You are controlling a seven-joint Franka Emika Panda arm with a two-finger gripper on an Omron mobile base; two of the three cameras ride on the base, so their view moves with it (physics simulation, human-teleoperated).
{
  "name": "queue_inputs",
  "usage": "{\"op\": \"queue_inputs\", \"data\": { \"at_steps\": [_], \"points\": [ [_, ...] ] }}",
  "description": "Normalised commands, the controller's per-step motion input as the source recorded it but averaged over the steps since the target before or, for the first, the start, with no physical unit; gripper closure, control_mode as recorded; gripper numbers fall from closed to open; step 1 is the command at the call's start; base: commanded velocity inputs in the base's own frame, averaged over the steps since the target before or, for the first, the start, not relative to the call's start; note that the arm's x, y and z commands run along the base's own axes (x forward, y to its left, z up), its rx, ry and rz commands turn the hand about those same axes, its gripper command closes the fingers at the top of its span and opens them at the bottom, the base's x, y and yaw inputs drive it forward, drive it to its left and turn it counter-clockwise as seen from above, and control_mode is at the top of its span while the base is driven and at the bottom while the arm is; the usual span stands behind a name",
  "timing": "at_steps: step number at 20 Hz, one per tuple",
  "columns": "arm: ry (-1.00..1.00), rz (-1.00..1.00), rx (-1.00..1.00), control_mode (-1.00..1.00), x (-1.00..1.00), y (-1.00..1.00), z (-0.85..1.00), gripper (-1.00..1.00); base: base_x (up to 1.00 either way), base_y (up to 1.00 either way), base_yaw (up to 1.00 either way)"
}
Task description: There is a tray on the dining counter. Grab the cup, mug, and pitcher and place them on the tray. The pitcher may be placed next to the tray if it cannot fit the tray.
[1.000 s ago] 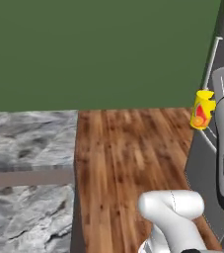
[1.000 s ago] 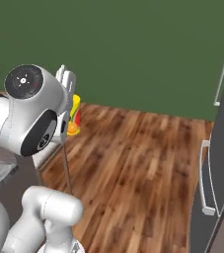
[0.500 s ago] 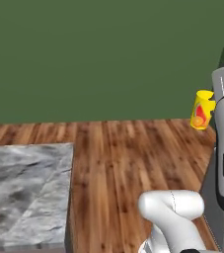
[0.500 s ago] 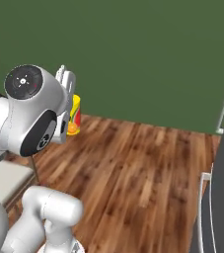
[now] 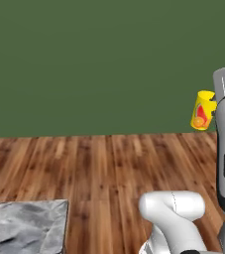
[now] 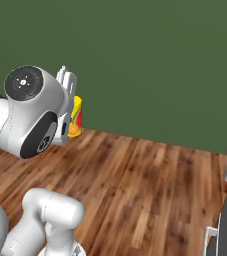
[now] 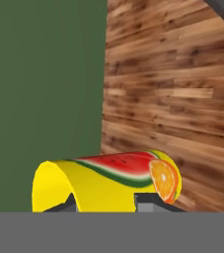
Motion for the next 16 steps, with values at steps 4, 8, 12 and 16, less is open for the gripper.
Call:
{"op": "queue_inputs", "data": {
  "at_steps": [4, 8, 12, 16],
  "points": [
    [0.00, 0.00, 0.00, 1.00, 0.00, 0.00, 0.00, 1.00, 1.00, -0.44, 0.12],
    [0.00, 0.00, 0.00, 1.00, 0.00, 0.00, 0.00, 1.00, 1.00, -0.45, 0.19],
    [0.00, 0.00, 0.00, 1.00, 0.00, 0.00, 0.00, 1.00, 1.00, -0.48, 0.34],
    [0.00, 0.00, 0.00, 1.00, 0.00, 0.00, 0.00, 1.00, 1.00, -0.52, 0.55]
  ]
}}
